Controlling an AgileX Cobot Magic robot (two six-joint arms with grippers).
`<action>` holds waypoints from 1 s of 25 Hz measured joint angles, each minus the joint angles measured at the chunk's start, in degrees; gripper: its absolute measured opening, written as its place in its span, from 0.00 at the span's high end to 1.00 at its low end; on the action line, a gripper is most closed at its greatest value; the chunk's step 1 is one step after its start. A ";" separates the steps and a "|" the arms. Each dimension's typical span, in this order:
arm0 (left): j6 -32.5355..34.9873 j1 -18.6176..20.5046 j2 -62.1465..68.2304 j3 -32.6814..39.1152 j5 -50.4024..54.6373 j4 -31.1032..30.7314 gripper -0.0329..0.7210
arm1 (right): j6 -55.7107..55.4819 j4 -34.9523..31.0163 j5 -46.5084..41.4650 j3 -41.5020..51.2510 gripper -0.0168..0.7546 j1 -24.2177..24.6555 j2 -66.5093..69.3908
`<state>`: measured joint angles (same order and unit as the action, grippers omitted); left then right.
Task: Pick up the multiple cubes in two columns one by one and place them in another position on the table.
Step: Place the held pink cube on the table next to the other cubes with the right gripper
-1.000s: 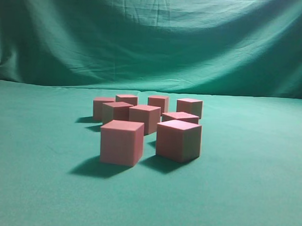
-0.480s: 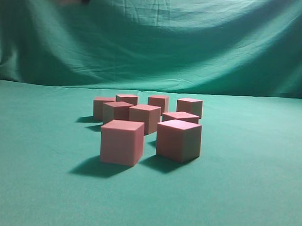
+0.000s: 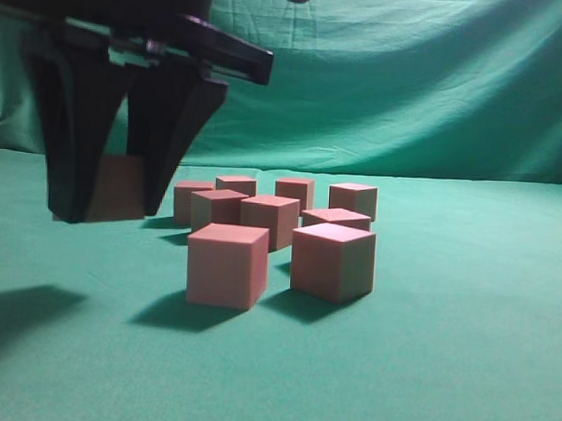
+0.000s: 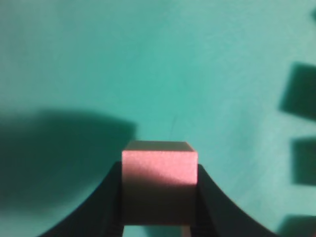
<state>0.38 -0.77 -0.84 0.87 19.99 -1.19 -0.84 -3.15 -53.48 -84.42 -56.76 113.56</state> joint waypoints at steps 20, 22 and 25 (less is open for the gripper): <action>0.00 0.00 0.00 0.00 0.00 0.00 0.96 | -8.21 7.88 1.54 0.00 0.65 -0.83 3.61; 0.00 0.00 0.00 0.00 0.00 0.00 0.96 | -8.21 7.88 1.08 0.00 0.65 -0.88 4.05; 0.00 0.00 0.00 0.00 0.00 0.00 0.96 | -8.30 7.88 1.08 0.00 0.65 -1.14 4.14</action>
<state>0.38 -0.77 -0.84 0.87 19.99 -1.19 -9.14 4.73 -52.40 -84.42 -57.90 117.70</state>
